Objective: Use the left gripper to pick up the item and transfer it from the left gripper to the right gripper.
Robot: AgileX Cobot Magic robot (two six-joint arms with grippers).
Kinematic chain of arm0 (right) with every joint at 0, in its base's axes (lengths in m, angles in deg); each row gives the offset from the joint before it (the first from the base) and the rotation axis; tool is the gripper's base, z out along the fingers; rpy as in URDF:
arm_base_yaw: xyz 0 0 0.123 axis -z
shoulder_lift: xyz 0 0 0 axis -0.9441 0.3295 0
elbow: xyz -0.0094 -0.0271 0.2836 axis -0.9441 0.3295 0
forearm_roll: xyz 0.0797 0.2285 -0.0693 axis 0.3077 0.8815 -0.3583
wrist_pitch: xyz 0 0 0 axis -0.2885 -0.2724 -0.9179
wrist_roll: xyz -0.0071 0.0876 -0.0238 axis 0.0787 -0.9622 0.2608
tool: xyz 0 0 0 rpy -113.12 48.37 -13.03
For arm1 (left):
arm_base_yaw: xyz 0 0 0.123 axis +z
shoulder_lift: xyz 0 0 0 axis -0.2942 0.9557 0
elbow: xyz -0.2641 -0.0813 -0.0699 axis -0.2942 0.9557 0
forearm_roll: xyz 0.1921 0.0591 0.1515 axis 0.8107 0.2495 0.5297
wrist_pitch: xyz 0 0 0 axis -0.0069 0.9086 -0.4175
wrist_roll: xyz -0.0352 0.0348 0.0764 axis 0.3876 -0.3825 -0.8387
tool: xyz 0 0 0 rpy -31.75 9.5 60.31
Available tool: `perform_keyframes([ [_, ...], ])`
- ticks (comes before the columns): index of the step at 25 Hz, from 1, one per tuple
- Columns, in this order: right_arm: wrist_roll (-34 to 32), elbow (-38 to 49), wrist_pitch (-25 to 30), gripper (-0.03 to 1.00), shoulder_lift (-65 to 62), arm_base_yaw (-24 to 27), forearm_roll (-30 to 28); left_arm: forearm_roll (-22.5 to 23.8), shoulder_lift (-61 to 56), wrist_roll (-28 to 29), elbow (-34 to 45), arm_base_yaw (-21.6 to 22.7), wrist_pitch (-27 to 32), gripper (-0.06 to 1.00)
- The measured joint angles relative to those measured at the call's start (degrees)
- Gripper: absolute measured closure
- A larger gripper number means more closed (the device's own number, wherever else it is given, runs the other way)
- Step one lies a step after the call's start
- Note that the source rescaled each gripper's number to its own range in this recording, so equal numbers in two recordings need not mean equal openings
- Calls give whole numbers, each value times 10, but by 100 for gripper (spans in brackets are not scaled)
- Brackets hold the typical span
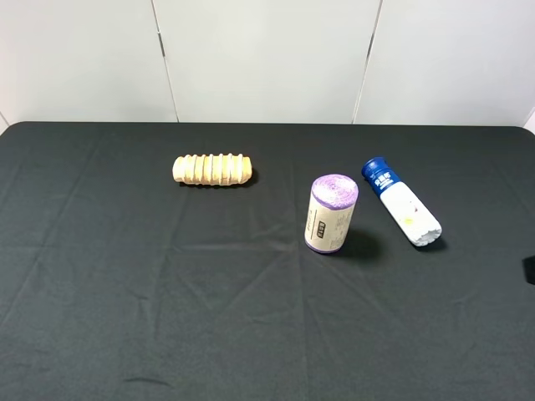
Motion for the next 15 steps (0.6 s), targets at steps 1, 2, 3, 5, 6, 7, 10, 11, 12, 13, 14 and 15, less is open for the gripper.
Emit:
perform_keyframes([
  [1,0,3,-2,-3,-32,0,0,0,0,0,0,0,0,-5],
  [2,0,4,-7,-3,-63,0,0,0,0,0,0,0,0,-5],
  [3,0,5,-14,-3,-87,0,0,0,0,0,0,0,0,-5],
  [5,0,6,-17,-3,-140,0,0,0,0,0,0,0,0,-5],
  [6,0,6,-17,-3,-163,0,0,0,0,0,0,0,0,-5],
  [7,0,8,-22,-3,-181,0,0,0,0,0,0,0,0,-5],
  [10,-2,18,-20,-3,-230,0,0,0,0,-1,0,0,0,-5],
  [11,-2,20,-17,-3,-241,0,0,0,0,0,0,0,0,-5],
  [12,-2,21,-14,-3,-253,0,0,0,0,0,0,0,0,-5],
  [13,-2,21,-13,-3,-259,0,0,0,0,0,0,0,0,-5],
  [14,-2,21,-13,-3,-262,0,0,0,0,0,0,0,0,-5],
  [15,-2,21,-13,-3,-264,0,0,0,0,0,0,0,0,-5],
])
